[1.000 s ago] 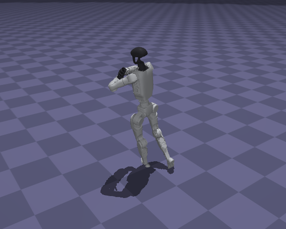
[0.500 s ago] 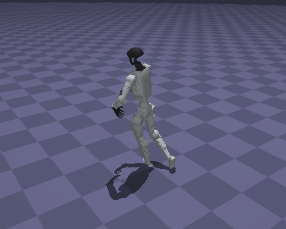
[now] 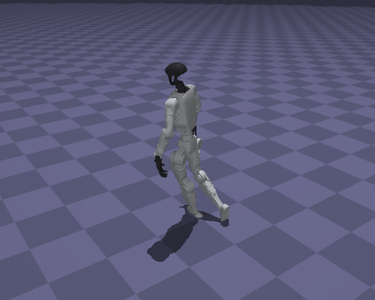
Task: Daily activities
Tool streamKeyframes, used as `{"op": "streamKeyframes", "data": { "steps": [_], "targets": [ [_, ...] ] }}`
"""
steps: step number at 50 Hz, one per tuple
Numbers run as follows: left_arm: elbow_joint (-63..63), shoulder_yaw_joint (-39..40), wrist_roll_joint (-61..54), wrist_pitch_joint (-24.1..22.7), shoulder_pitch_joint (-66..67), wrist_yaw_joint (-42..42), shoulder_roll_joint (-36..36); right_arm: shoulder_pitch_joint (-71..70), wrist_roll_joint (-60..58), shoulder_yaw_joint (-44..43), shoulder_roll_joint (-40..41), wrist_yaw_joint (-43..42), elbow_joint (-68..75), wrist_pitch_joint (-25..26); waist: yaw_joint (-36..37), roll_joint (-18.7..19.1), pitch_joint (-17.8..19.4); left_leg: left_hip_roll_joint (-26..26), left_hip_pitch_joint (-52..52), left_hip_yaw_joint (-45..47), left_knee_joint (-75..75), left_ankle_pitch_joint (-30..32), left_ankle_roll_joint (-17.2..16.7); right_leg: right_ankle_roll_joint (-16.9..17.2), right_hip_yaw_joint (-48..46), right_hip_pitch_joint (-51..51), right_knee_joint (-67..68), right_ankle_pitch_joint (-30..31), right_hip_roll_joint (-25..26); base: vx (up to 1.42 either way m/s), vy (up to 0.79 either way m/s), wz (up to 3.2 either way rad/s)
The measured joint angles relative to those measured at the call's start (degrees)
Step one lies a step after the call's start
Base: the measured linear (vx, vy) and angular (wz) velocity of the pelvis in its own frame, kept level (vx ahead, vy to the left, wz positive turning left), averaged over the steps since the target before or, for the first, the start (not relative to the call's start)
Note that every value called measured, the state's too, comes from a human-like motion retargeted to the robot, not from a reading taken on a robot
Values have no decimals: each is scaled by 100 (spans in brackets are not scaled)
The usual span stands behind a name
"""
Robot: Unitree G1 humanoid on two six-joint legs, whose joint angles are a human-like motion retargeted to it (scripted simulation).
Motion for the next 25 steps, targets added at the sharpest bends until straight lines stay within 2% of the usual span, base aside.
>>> {"op": "streamKeyframes", "data": {
  "steps": [10,19,25],
  "targets": [
    [-2,-10,147,-17,-29,168,120,-433,-162,81,-170,-207,4,-5,47,22,85,-36,25,25,100,-61,0,15,83,6,68,0,50,0,0,0],
    [15,-461,383,-17,-104,-51,36,-662,-664,849,173,147,-556,-68,-3,-57,65,-49,-27,105,106,-6,0,-38,95,-57,46,0,62,0,0,0],
    [-699,-944,199,-88,-496,-309,-23,-671,-1102,1468,50,496,-1617,-229,-55,-86,34,26,36,38,-105,90,0,-159,36,-58,-83,0,98,0,0,0]
  ]
}}
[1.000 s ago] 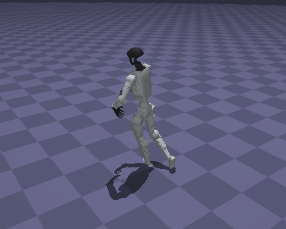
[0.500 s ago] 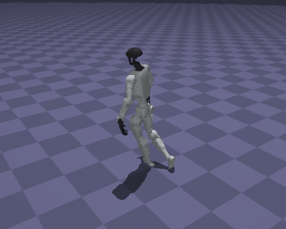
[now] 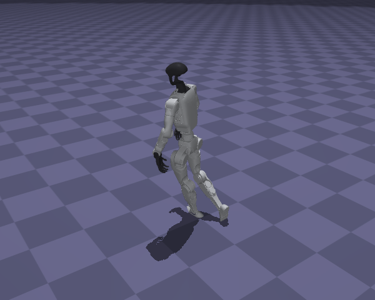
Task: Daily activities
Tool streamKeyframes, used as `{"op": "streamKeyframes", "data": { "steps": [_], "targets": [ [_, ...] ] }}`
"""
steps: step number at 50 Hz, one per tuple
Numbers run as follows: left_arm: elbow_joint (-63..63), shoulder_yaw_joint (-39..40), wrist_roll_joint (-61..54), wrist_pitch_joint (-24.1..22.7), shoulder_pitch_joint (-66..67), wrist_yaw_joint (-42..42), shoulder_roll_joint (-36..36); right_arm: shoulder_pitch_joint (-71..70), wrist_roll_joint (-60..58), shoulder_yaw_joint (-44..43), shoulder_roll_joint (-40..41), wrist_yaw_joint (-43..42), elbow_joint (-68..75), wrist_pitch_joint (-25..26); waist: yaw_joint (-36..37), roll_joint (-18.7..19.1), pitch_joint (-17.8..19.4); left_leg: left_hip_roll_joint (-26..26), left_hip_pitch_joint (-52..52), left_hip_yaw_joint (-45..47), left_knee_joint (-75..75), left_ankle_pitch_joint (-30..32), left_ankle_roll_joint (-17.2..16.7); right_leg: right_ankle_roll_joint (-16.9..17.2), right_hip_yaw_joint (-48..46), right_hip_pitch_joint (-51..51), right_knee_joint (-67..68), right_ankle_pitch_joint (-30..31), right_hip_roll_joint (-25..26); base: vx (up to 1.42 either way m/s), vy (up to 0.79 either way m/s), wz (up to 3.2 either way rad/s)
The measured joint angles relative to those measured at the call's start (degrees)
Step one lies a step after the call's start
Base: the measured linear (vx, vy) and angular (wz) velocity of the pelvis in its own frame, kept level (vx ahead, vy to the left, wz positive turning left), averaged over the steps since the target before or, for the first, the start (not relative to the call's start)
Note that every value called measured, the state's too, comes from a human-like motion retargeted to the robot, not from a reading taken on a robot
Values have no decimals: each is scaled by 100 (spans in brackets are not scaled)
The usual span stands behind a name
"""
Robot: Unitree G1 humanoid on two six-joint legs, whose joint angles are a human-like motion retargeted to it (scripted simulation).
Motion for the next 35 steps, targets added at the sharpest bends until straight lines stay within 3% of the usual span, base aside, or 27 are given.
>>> {"op": "streamKeyframes", "data": {
  "steps": [10,22,35],
  "targets": [
    [-2510,-714,-1667,-9,-1544,-222,-159,-581,-274,860,-430,111,-2035,-144,-51,-47,-54,120,175,-211,-354,118,0,-216,11,6,-133,0,116,0,0,0],
    [-4325,-1787,-3014,148,-3957,-482,-1432,-2247,-688,2612,1061,517,-636,-50,45,10,-43,173,261,-284,-257,-13,0,-289,-62,116,-198,0,132,0,0,0],
    [-4939,-1970,-3249,115,-4568,-622,-1709,-2603,-707,3117,1677,658,-331,-153,79,60,-53,244,346,-355,-184,-121,0,-370,-180,304,-361,0,179,0,0,0]
  ]
}}
